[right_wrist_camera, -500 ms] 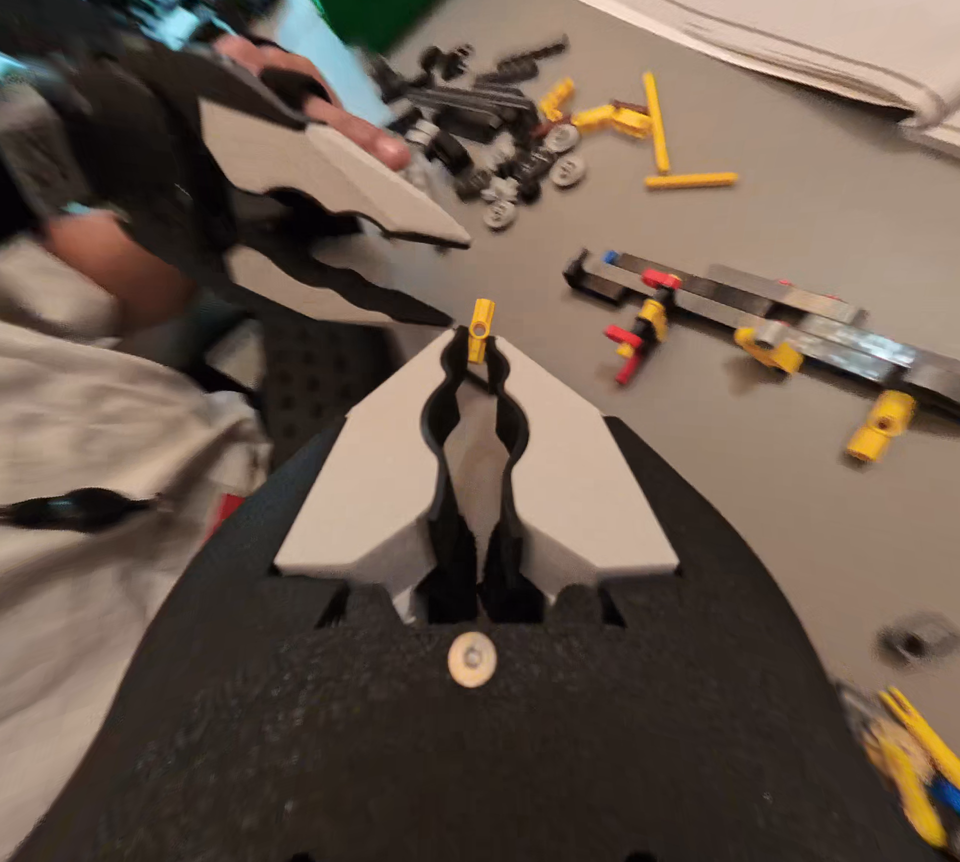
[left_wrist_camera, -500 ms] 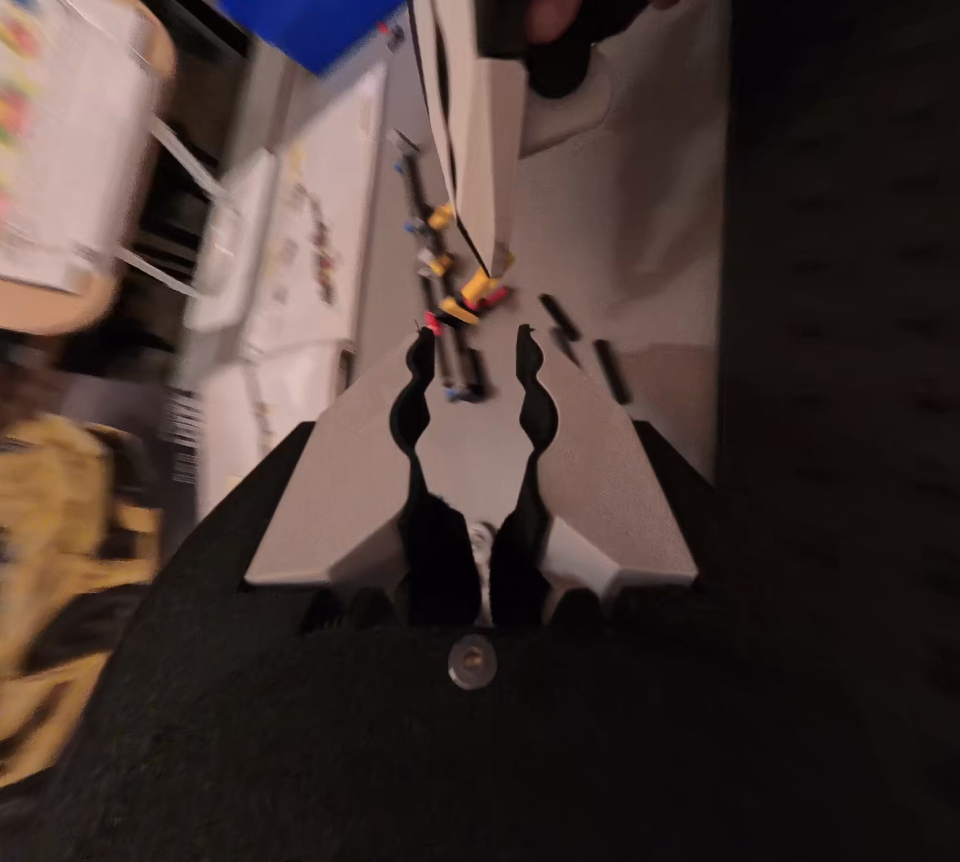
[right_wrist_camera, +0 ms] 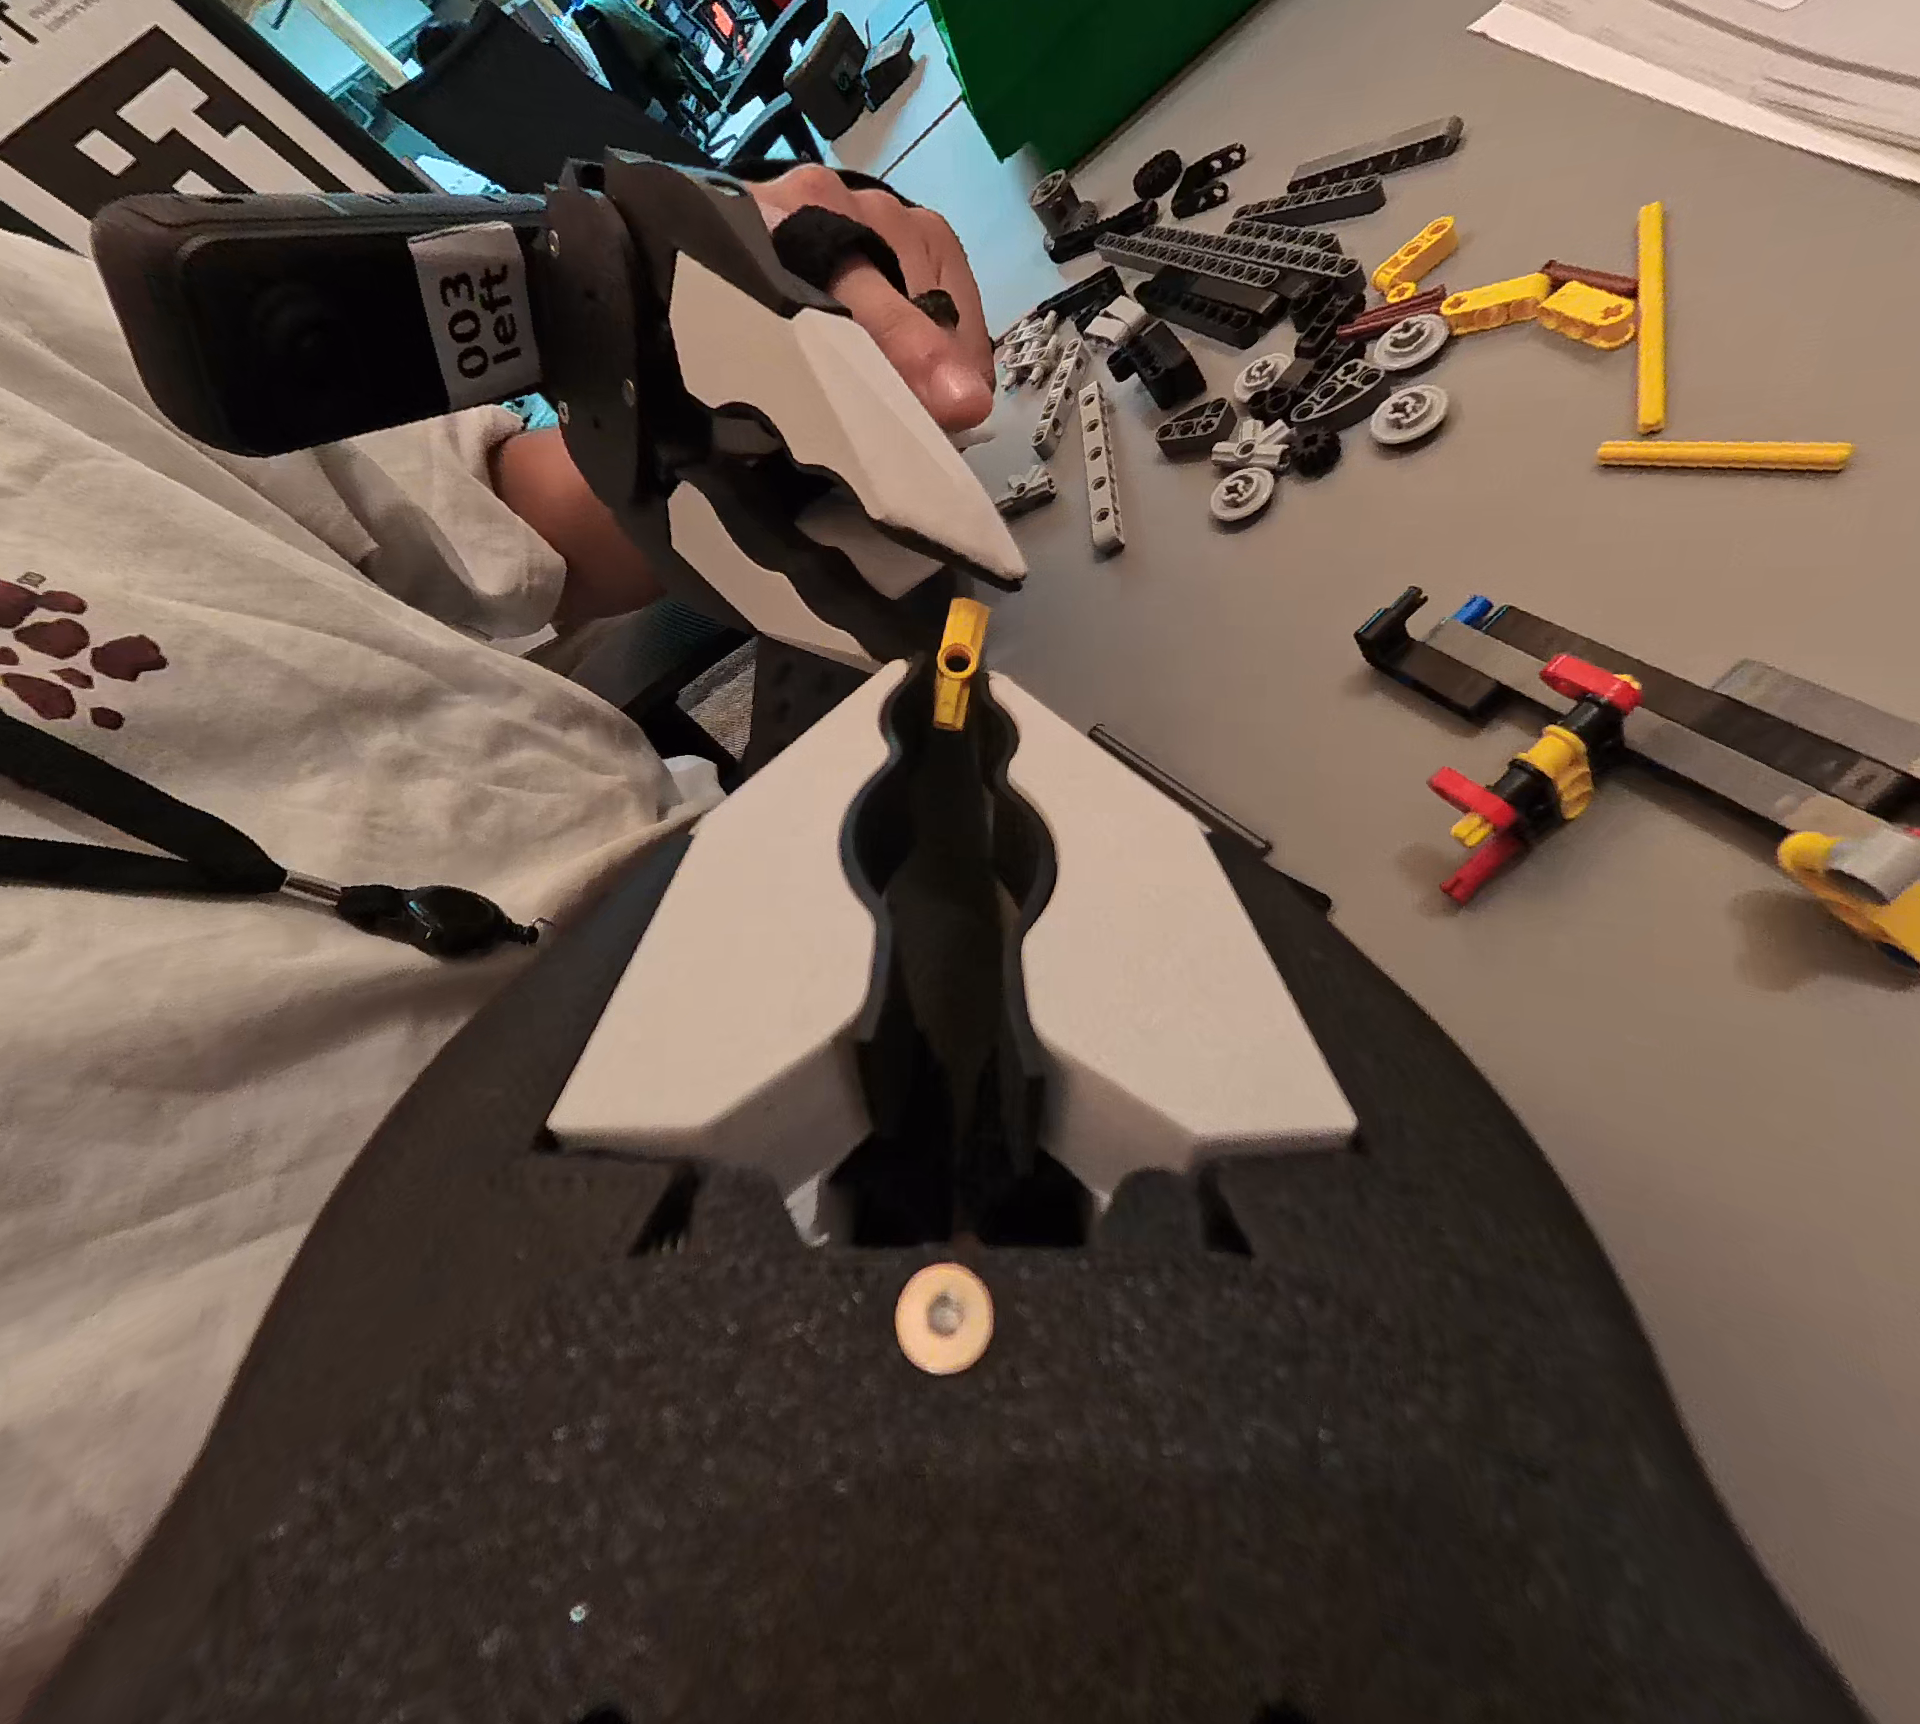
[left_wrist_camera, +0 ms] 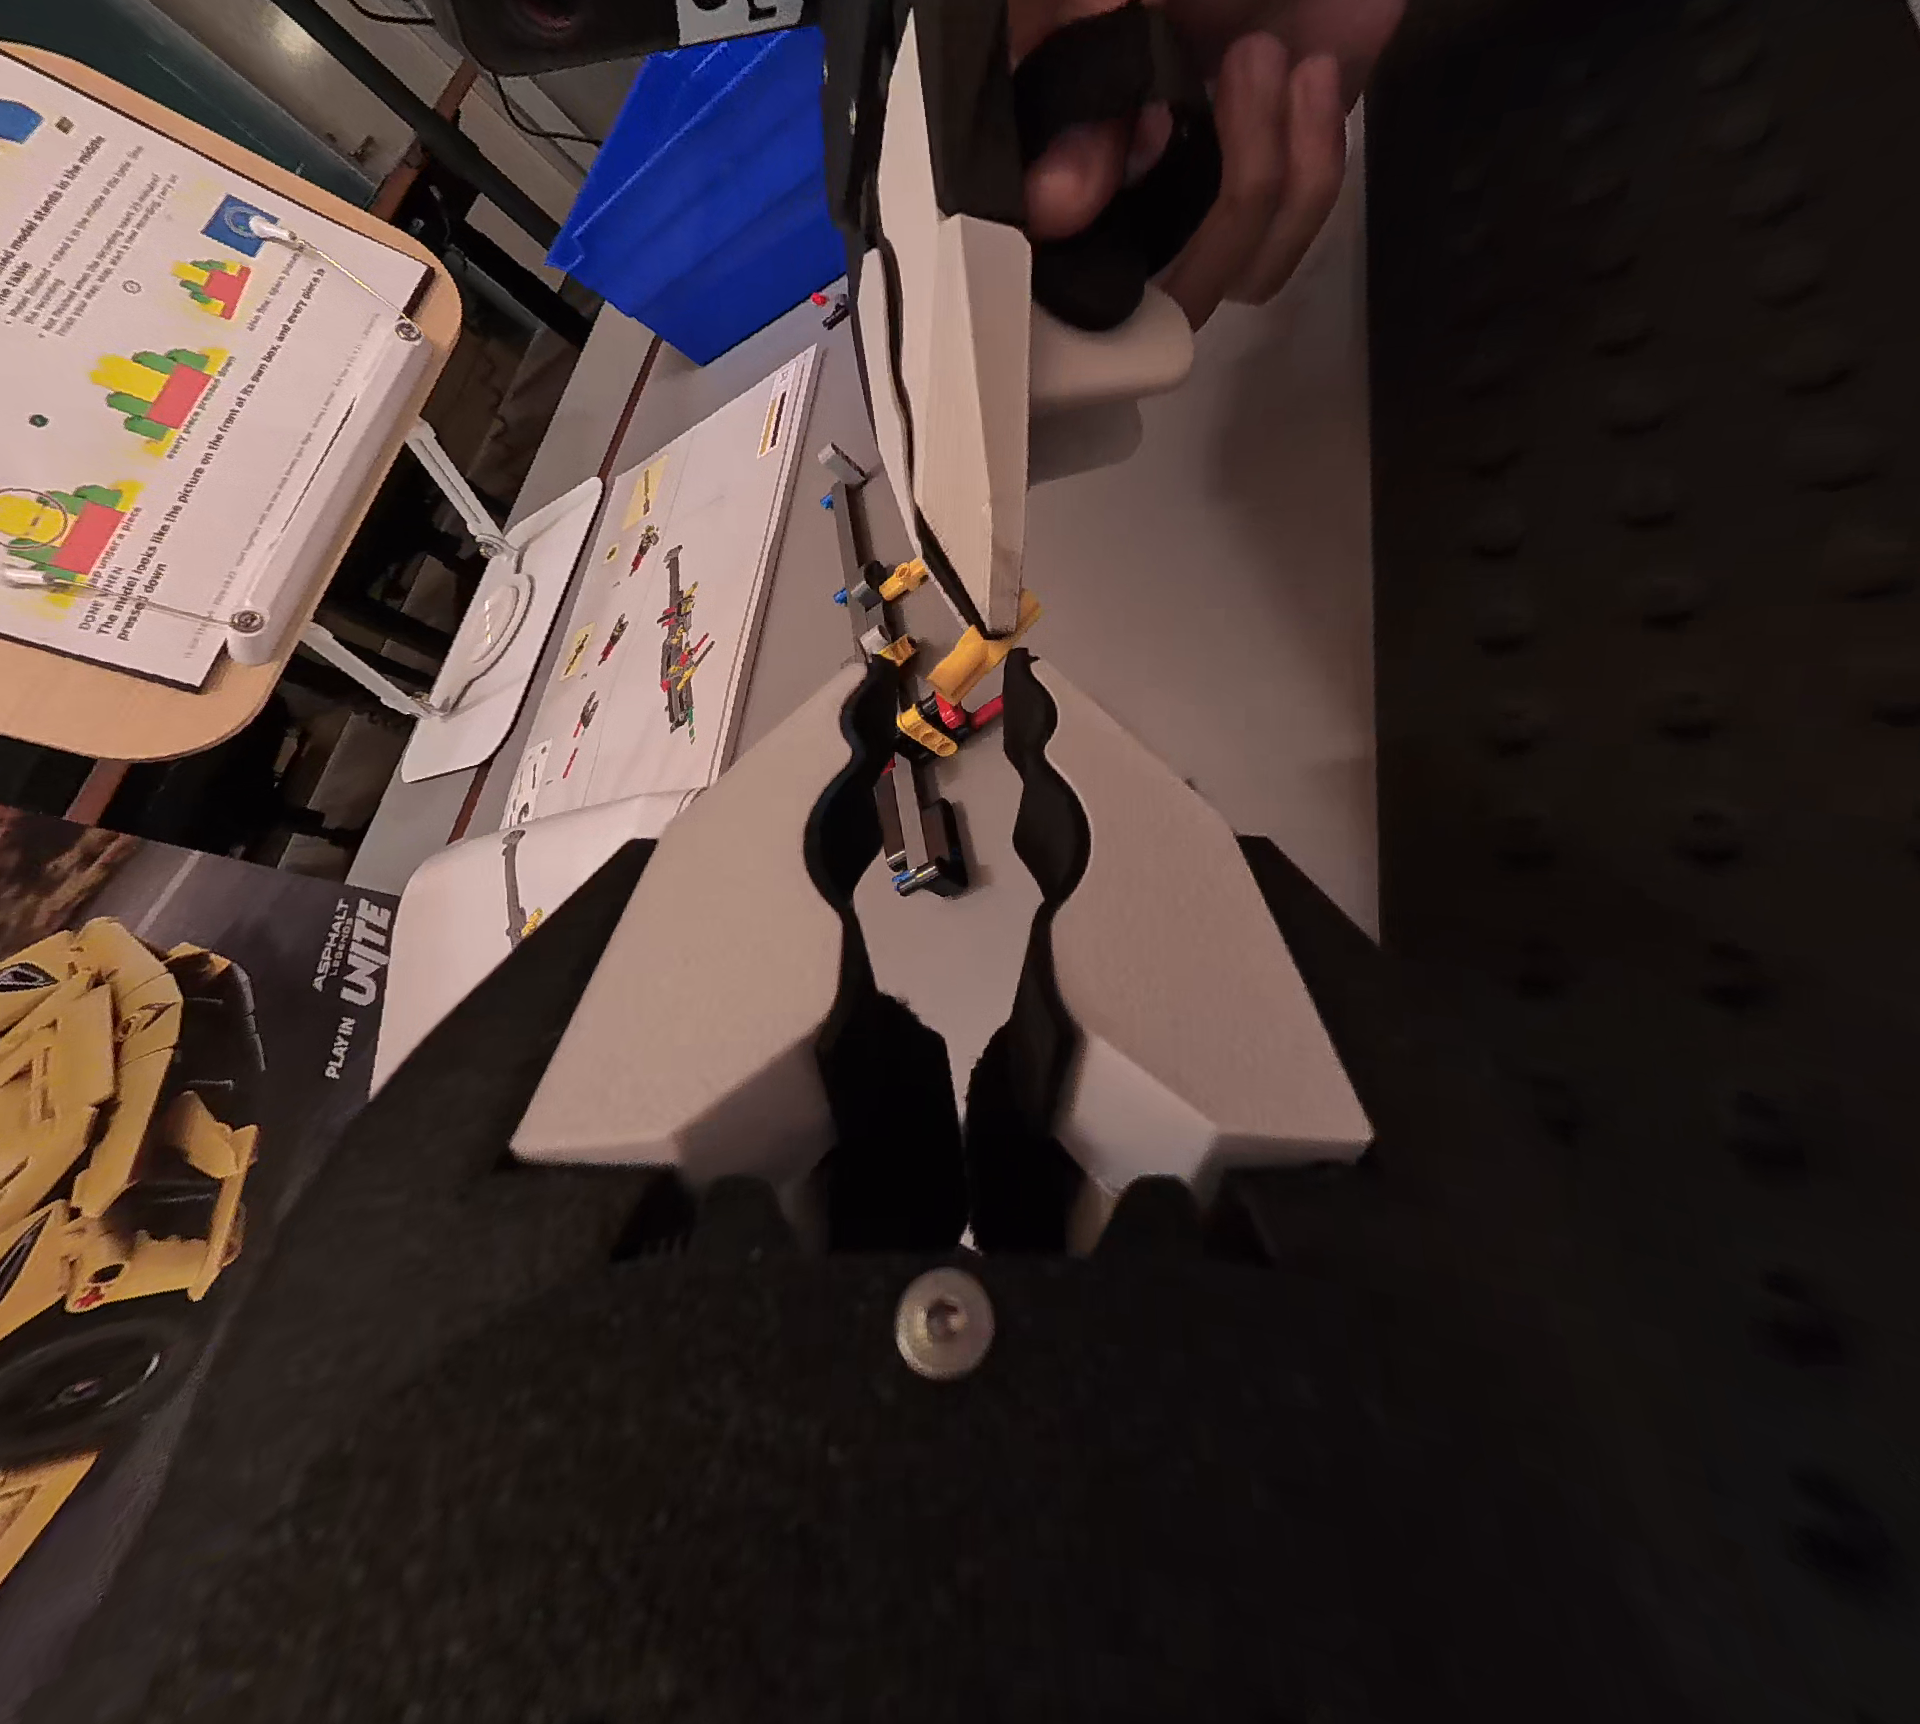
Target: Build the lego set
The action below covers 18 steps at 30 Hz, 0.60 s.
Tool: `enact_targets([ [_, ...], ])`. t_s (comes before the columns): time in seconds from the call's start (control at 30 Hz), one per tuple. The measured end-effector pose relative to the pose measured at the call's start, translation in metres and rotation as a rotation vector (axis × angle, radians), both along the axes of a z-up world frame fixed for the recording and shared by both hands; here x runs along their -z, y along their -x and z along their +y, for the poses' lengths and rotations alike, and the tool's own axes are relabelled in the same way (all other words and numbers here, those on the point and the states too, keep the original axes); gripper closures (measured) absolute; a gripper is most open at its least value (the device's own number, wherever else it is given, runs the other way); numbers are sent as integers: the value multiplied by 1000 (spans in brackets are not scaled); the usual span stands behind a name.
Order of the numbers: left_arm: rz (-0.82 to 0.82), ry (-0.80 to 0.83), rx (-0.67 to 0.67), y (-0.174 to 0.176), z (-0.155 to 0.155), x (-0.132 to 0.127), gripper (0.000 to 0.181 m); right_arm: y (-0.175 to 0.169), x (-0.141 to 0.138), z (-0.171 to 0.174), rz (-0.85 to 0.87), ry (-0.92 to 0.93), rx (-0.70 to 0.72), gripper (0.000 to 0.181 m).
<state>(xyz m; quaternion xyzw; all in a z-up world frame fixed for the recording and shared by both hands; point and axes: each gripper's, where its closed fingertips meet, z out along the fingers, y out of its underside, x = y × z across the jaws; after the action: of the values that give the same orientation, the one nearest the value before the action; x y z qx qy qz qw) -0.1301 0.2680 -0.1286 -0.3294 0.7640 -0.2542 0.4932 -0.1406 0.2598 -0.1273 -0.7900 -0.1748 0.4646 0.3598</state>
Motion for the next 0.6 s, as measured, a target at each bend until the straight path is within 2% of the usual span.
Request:
enact_targets([
  [0.17,-7,-15,-5,1,-1,1,170,2,-2,1,13,-8,-22,175],
  [0.27,-14,-28,-59,-1,8,1,172,-2,-4,8,36,-16,27,175],
  [0.6,-87,156,-193,-6,12,-3,176,-21,-18,17,160,-93,208,167],
])
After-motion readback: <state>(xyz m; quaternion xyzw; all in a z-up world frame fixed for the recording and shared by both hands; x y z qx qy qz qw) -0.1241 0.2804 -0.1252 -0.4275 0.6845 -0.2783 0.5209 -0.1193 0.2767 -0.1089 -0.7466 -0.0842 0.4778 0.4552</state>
